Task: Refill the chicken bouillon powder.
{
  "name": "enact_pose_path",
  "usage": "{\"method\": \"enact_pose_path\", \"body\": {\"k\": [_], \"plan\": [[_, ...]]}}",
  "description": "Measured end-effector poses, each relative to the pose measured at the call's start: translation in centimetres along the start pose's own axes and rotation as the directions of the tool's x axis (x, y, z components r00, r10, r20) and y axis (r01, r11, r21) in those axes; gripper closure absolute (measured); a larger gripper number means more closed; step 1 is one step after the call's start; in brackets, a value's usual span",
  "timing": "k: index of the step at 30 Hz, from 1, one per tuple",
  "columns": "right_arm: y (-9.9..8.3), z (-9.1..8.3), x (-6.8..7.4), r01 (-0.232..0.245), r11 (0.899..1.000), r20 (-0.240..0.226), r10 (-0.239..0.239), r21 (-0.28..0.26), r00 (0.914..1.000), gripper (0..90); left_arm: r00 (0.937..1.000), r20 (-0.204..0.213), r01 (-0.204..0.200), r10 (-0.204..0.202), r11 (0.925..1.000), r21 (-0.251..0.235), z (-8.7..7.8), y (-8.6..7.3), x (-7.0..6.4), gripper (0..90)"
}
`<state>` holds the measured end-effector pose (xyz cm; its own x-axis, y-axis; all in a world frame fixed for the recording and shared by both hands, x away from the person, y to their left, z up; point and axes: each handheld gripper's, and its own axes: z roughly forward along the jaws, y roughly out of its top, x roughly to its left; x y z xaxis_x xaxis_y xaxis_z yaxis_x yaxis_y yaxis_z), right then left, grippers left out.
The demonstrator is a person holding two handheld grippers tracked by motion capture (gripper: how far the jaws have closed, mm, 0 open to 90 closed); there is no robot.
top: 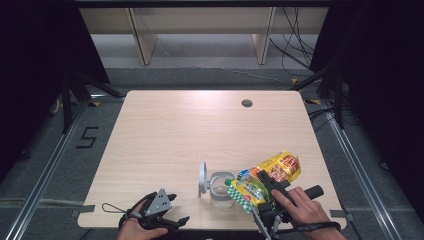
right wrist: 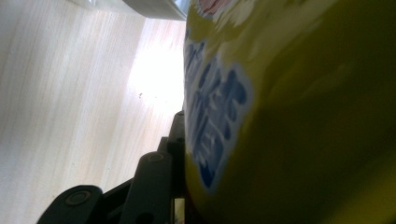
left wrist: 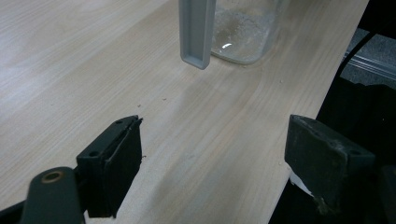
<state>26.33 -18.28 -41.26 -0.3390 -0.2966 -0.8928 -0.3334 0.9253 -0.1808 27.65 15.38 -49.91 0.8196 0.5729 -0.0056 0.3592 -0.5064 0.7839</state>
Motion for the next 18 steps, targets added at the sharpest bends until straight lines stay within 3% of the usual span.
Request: {"method": "enact_pose_path", "body": {"k": [4,5,8,11,12,13,14,16,17,18], "plan": [[0.23,0.15,0.33,0.007,1.000,-0.013,-0.007,0.018,0.9999,67.2,1.0000,0.000,-0.004,0.004,1.0000,0.002,0.02,-0.01,0.04,18.4],[0.38,0.32,0.08,0.042,0.999,0.005,-0.042,-0.001,0.9991,67.3,1.0000,0.010,-0.001,0.001,1.0000,0.002,0.04,-0.01,0.03,18.4],[0.52,0.67,-0.03,0.085,0.996,0.019,-0.084,-0.008,0.9962,67.3,1.0000,0.006,-0.001,0.001,1.0000,0.001,0.05,0.00,0.02,18.4],[0.58,0.72,-0.17,0.083,0.997,-0.001,-0.083,0.002,0.9965,67.3,1.0000,-0.003,-0.004,0.004,1.0000,0.002,-0.02,0.01,0.06,18.4],[0.57,0.71,-0.01,0.068,0.998,0.002,-0.068,0.010,0.9977,67.3,0.9999,0.000,0.012,-0.012,0.9999,-0.012,0.06,0.01,-0.06,18.4],[0.59,0.78,0.05,0.066,0.998,0.009,-0.066,0.006,0.9978,67.3,0.9999,-0.007,-0.013,0.013,0.9999,0.009,-0.07,0.03,0.11,18.4],[0.66,0.80,-0.17,0.101,0.995,0.002,-0.101,0.007,0.9949,67.3,1.0000,0.000,-0.002,0.002,1.0000,-0.001,-0.01,0.01,0.01,18.4],[0.72,0.81,0.04,0.086,0.996,0.004,-0.086,0.023,0.9962,67.3,1.0000,0.000,-0.004,0.004,1.0000,0.001,0.01,0.01,0.02,18.4],[0.75,0.95,-0.10,0.116,0.993,0.012,-0.116,0.010,0.9932,67.3,0.9999,0.004,-0.010,0.010,0.9999,0.010,0.00,0.02,0.11,18.4],[0.78,0.91,-0.14,0.115,0.993,0.009,-0.115,0.013,0.9933,67.3,0.9999,0.004,-0.011,0.011,0.9999,0.012,-0.01,0.01,0.13,18.4]]}}
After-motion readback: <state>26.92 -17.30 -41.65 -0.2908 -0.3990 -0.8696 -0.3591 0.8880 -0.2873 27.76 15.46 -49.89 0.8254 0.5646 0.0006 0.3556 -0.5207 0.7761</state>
